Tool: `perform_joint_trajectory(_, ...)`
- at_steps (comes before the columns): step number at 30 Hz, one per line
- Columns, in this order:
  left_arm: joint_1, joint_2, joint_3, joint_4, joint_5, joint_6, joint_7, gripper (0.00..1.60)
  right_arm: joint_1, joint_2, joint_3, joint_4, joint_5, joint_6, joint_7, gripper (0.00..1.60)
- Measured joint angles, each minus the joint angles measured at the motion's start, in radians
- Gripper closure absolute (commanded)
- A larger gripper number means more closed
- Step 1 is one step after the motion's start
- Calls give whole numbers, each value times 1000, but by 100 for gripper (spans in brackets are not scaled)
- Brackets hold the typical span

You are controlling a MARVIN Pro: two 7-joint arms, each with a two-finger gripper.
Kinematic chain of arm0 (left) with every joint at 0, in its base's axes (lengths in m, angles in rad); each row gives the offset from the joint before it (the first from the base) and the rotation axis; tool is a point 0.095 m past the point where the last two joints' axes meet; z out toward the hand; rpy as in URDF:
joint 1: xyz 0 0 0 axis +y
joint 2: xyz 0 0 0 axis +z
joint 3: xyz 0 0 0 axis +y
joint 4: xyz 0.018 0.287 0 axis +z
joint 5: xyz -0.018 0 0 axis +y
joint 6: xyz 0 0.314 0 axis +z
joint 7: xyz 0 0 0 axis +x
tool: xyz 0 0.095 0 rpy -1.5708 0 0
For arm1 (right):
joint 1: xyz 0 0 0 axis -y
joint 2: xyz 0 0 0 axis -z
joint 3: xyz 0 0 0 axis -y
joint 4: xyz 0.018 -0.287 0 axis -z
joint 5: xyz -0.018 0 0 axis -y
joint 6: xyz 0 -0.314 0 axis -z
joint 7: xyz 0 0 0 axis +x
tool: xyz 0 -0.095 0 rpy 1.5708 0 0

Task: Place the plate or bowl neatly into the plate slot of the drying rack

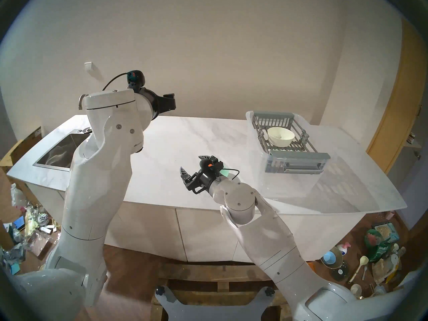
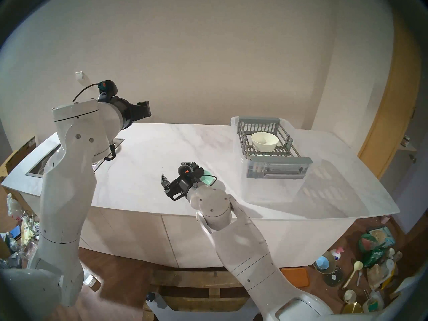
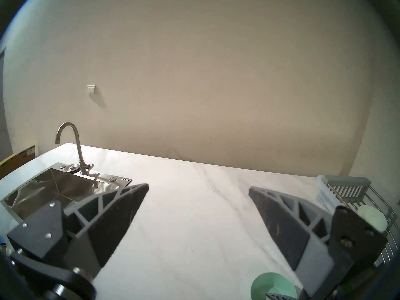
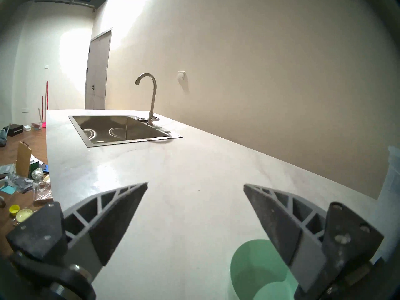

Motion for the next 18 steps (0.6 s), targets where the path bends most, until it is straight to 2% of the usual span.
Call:
perform_joint_trajectory(6, 0, 0, 1, -1, 0, 0, 0, 0, -6, 53, -8, -60, 0, 41, 26, 0)
perform_joint_trajectory(18, 0, 0, 0, -1, 0, 1, -1, 0, 8, 97, -24, -91, -6, 98, 76, 0)
